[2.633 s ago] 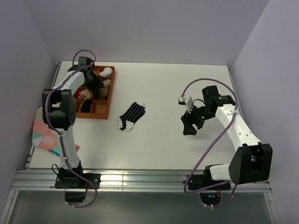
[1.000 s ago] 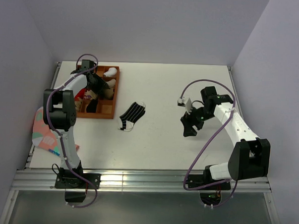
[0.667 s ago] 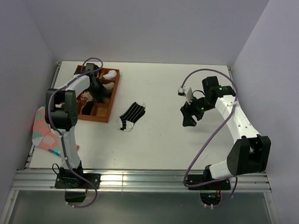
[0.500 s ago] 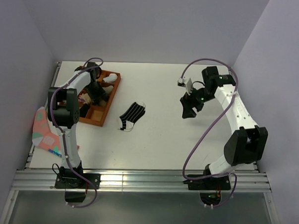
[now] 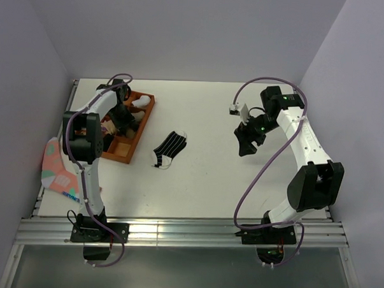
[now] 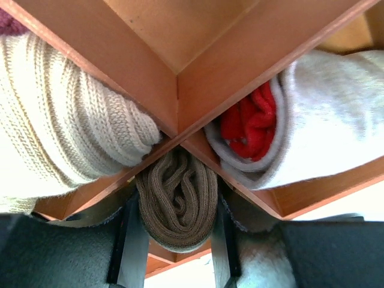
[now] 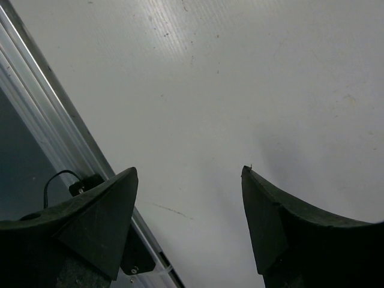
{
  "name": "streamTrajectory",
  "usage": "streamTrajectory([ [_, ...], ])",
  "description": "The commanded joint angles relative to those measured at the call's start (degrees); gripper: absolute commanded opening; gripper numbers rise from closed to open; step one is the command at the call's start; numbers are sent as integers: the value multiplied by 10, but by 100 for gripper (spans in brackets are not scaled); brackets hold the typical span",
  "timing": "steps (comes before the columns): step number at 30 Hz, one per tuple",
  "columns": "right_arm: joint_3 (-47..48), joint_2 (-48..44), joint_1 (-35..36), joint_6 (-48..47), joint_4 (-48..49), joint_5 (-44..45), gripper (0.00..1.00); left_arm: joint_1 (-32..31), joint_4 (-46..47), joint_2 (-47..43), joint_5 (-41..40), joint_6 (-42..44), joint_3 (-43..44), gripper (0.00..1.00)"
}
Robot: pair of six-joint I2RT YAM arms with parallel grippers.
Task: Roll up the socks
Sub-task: Place the sock in the storage box.
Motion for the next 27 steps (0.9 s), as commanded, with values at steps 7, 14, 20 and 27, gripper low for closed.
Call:
streamTrajectory([
  [7,36,2,-4,-14,-24,10,77,0,43,-38,6,-37,2,50],
  [14,53,13,-3,-12,-34,-1,77,0,54,-64,-4,-25,-20,55],
  [20,46,11,-3,-9,-33,-6,77,0,81,-88,2,-12,-28,59],
  [27,36,5,-3,-5,-27,-1,77,0,84,-100,-5,-16,-37,60],
])
